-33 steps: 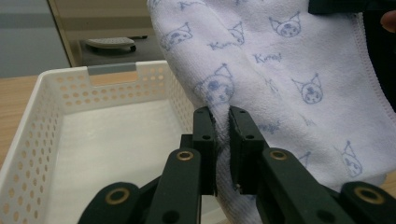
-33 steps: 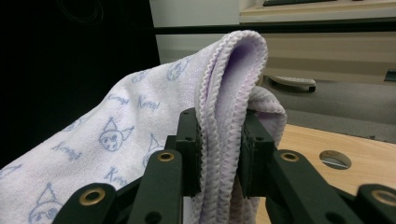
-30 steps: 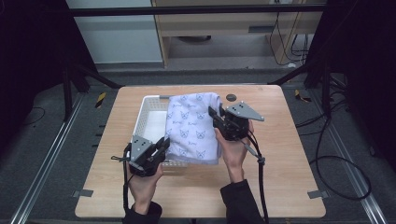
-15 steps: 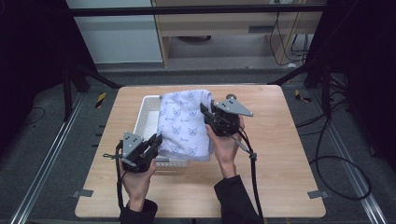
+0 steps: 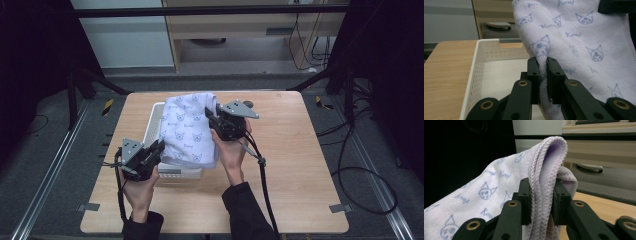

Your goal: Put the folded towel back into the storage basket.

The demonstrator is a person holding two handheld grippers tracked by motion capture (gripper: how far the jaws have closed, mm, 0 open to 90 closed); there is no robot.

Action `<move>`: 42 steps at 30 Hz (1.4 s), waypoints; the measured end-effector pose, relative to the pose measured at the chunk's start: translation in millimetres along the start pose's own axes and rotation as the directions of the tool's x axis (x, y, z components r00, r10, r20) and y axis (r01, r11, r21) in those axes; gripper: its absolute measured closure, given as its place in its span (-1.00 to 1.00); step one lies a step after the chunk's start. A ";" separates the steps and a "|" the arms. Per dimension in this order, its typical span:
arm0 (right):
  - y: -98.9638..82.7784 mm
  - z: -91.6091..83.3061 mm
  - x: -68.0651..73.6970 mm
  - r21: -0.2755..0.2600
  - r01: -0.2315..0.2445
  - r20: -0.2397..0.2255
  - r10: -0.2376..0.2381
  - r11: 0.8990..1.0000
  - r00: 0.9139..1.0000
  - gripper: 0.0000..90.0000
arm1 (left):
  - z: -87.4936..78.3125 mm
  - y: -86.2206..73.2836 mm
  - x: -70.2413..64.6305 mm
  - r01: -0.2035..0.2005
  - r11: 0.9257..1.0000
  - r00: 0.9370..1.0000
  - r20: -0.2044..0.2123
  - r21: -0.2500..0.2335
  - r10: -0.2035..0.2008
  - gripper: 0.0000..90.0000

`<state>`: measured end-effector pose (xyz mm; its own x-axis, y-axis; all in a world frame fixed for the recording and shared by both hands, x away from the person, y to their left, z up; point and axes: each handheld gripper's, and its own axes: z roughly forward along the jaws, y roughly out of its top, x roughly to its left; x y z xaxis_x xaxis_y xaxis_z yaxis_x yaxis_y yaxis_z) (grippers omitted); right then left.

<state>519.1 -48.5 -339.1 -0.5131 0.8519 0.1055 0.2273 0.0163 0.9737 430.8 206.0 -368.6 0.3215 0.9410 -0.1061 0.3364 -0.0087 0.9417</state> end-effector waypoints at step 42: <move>-7.2 69.0 34.2 0.034 0.029 -0.049 -0.027 0.999 0.998 0.62 | 5.4 -7.3 49.1 0.042 0.999 0.991 -0.128 0.011 -0.040 0.81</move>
<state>557.0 16.6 -356.5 -0.5592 0.8243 0.0887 0.2400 0.0586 0.9690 448.9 250.4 -382.5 0.1916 0.9761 -0.1021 0.3592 0.0271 0.9329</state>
